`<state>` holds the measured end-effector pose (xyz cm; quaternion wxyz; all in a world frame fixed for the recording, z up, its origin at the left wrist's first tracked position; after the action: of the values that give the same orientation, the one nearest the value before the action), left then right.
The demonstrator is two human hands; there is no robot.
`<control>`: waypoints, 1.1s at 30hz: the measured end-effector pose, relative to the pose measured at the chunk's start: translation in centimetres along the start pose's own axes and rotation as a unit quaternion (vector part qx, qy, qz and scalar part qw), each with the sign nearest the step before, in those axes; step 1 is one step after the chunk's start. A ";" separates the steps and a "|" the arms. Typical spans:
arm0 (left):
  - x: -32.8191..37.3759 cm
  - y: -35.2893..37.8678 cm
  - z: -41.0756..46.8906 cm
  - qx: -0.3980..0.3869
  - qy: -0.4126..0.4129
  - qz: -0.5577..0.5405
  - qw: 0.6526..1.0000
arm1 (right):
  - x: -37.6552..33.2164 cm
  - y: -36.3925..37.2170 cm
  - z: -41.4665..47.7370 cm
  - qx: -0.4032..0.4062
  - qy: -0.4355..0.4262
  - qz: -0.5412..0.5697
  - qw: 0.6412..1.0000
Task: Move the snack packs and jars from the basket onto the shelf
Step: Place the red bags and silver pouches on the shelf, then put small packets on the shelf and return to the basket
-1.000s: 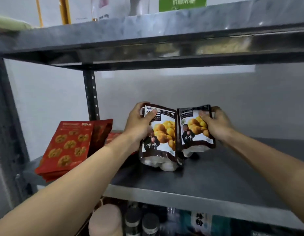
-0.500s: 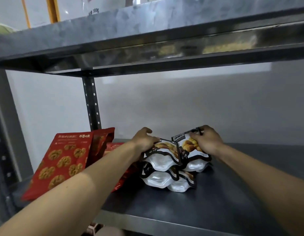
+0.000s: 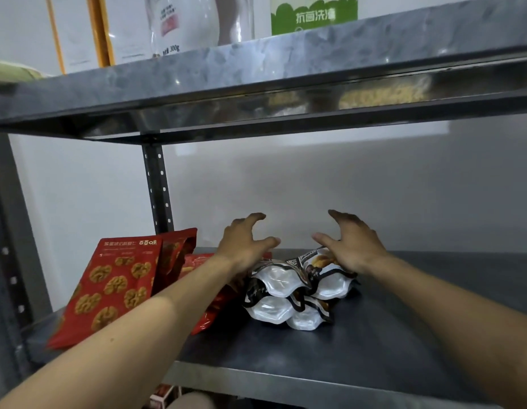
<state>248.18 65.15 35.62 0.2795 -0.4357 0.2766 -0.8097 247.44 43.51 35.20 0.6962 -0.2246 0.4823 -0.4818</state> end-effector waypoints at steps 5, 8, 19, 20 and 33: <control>2.2 -1.9 -0.8 0.040 0.054 0.072 0.995 | -3.7 -1.7 -1.7 0.018 -0.106 -0.070 0.992; 2.8 -3.3 -1.9 0.071 0.047 0.116 0.990 | -4.8 -2.3 -2.4 0.024 -0.116 -0.044 0.992; 1.4 -11.0 -11.6 0.168 -0.008 0.174 0.970 | -13.4 -1.7 -8.8 0.012 -0.215 0.075 0.974; 1.2 -12.2 -13.1 0.176 -0.013 0.187 0.966 | -14.6 -1.7 -10.0 0.009 -0.224 0.086 0.971; -4.3 -30.7 -42.8 0.251 -0.119 0.228 0.933 | -37.0 4.0 -35.7 -0.088 -0.355 0.260 0.894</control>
<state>206.86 98.13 34.49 0.5876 -0.3696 0.1215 -0.7095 214.97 83.49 33.45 0.8990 -0.3072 0.2851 -0.1271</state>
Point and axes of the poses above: each hand's wrist, its own z-axis towards the middle knuckle, its own y-axis out of the palm, x = y × z, the point moved 10 cm from there along z, towards the middle knuckle, and after that the axes turned 6 degrees about y, right-handed, at the moved point
